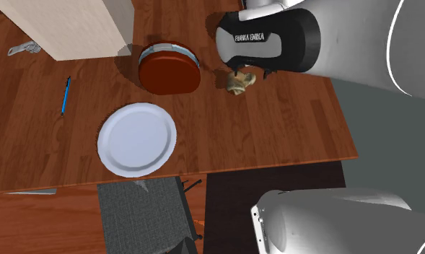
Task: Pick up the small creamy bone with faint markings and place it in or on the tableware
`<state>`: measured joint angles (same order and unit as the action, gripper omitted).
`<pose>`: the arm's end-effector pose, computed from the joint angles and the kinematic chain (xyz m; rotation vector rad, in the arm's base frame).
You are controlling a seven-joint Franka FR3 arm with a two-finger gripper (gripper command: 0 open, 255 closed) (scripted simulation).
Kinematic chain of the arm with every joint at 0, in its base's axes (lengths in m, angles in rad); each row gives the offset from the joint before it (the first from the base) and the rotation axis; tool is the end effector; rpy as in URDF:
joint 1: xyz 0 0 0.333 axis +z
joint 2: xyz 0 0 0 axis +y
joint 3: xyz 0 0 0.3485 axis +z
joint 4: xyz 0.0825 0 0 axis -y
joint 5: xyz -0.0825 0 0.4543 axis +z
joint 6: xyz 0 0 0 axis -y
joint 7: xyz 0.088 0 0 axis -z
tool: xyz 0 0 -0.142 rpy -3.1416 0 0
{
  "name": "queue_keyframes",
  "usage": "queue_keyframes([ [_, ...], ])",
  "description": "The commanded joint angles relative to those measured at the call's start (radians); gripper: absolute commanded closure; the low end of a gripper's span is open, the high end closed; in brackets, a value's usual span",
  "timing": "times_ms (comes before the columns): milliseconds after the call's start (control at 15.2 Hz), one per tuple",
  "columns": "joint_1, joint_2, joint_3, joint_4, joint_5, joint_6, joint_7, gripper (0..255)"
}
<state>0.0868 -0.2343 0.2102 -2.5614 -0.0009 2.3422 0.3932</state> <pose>0.4568 0.1351 0.2964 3.0945 -0.1563 0.0403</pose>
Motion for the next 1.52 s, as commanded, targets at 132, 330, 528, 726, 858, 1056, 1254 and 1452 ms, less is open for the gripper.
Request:
queue_keyframes([
  [132, 0.007, 0.150, 0.041, 0.042, -0.041, 0.102, 0.088, 0],
  [330, 0.017, 0.273, 0.062, 0.093, -0.096, 0.165, 0.168, 0],
  [528, 0.023, 0.323, 0.059, 0.101, -0.124, 0.203, 0.195, 0],
  [726, 0.024, 0.362, 0.052, 0.098, -0.150, 0.243, 0.214, 0],
  [858, 0.026, 0.389, 0.046, 0.097, -0.169, 0.269, 0.227, 0],
  [1056, 0.027, 0.396, 0.043, 0.097, -0.174, 0.276, 0.231, 0],
  [1254, 0.027, 0.396, 0.044, 0.097, -0.174, 0.276, 0.231, 0],
  [1452, 0.028, 0.396, 0.044, 0.097, -0.174, 0.276, 0.232, 255],
])
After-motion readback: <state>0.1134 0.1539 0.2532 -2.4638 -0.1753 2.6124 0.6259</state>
